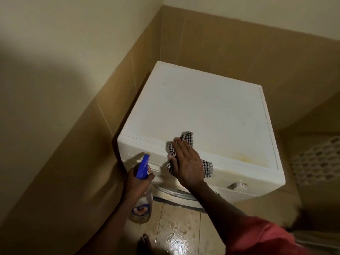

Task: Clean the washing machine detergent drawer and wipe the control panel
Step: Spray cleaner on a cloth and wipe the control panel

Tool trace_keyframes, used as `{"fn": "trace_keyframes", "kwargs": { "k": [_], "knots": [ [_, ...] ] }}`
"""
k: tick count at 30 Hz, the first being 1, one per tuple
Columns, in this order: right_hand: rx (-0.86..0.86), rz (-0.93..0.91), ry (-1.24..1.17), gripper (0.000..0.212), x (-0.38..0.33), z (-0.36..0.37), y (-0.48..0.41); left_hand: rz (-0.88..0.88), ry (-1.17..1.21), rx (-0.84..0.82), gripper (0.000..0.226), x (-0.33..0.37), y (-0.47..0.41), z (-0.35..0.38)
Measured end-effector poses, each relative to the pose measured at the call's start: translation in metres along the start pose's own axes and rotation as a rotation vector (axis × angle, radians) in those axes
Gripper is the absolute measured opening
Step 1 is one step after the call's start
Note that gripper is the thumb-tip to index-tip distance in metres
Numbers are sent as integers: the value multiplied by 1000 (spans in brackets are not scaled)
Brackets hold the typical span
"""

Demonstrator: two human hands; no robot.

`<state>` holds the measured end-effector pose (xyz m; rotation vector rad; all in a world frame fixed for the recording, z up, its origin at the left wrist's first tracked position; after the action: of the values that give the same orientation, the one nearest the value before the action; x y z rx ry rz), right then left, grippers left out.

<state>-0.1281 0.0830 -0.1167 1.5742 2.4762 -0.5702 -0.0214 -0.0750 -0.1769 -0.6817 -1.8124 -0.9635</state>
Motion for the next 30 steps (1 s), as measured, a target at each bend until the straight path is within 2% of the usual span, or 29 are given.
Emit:
{"fn": "trace_keyframes", "kwargs": {
  "k": [3, 5, 7, 10, 12, 15, 17, 19, 23, 30],
  "knots": [
    [-162, -41, 96, 75, 16, 6, 20, 26, -57, -35, 32, 8, 13, 16],
    [-181, -56, 113, 90, 30, 1, 29, 66, -75, -92, 23, 13, 17, 32],
    [-156, -50, 83, 97, 46, -11, 33, 88, -96, -142, 20, 20, 24, 49],
    [-73, -23, 9, 89, 67, -38, 43, 136, -115, -168, 19, 28, 35, 70],
    [-5, 33, -124, 77, 89, -56, 58, 182, -135, -177, 22, 33, 42, 84],
    [155, 319, -400, 57, 138, -97, 80, 248, -137, -246, 23, 42, 58, 115],
    [273, 503, -527, 61, 171, -126, 93, 279, -154, -254, 18, 47, 68, 132],
    [364, 570, -531, 64, 196, -154, 104, 290, -138, -255, 18, 50, 76, 147],
    [455, 622, -467, 54, 240, -190, 126, 309, -145, -254, 19, 55, 90, 176],
    [429, 739, -504, 53, 296, -210, 174, 366, -187, -271, 45, 70, 112, 230]
  ]
}}
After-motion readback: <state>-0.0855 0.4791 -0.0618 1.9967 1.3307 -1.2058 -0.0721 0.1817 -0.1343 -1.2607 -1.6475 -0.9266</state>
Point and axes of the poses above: each hand's wrist, its own y-axis away from the middle knuckle, its own z-axis out of the palm, x = y × z, the point moved 8 cm from there along -y, towards the middle knuckle, and after that the axes turned 10 degrees about z, right-handed, at the moved point
